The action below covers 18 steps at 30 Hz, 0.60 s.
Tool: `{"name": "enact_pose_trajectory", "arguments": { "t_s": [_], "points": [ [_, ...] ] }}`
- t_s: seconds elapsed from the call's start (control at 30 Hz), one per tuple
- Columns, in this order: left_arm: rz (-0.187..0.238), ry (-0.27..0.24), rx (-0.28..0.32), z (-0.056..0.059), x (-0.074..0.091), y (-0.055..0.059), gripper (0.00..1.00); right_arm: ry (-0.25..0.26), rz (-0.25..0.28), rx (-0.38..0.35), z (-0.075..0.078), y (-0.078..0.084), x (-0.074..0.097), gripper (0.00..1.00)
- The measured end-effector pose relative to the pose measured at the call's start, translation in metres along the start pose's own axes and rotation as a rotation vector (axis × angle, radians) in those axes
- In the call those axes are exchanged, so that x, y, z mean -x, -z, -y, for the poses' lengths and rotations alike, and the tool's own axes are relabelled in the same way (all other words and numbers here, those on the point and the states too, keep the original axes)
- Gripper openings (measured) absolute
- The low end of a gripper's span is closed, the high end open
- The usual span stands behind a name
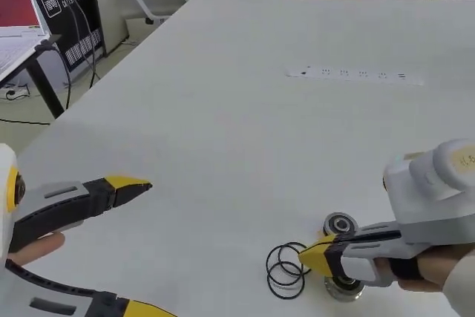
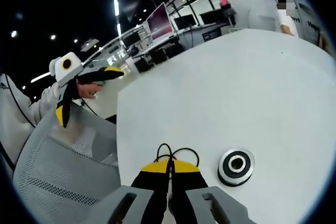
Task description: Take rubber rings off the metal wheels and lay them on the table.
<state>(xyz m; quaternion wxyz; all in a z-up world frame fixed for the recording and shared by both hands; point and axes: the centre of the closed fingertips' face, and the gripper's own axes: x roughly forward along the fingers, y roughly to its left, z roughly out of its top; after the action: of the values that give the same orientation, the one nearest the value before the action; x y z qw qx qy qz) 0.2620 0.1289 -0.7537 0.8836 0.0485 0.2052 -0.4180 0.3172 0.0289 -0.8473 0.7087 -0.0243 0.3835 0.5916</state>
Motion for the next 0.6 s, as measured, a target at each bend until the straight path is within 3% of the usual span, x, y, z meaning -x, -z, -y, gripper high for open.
{"name": "enact_pose_trajectory", "arguments": {
  "t_s": [0.27, 0.6],
  "points": [
    [-0.01, 0.007, -0.005, 0.0018, -0.0009, 0.0015, 0.99, 0.022, -0.013, 0.048, 0.002, 0.0022, -0.0007, 0.0],
    [-0.012, 0.006, 0.003, 0.0015, -0.0014, 0.0024, 0.99, 0.043, -0.015, 0.056, 0.0075, 0.0019, -0.0011, 0.02]
  ]
}}
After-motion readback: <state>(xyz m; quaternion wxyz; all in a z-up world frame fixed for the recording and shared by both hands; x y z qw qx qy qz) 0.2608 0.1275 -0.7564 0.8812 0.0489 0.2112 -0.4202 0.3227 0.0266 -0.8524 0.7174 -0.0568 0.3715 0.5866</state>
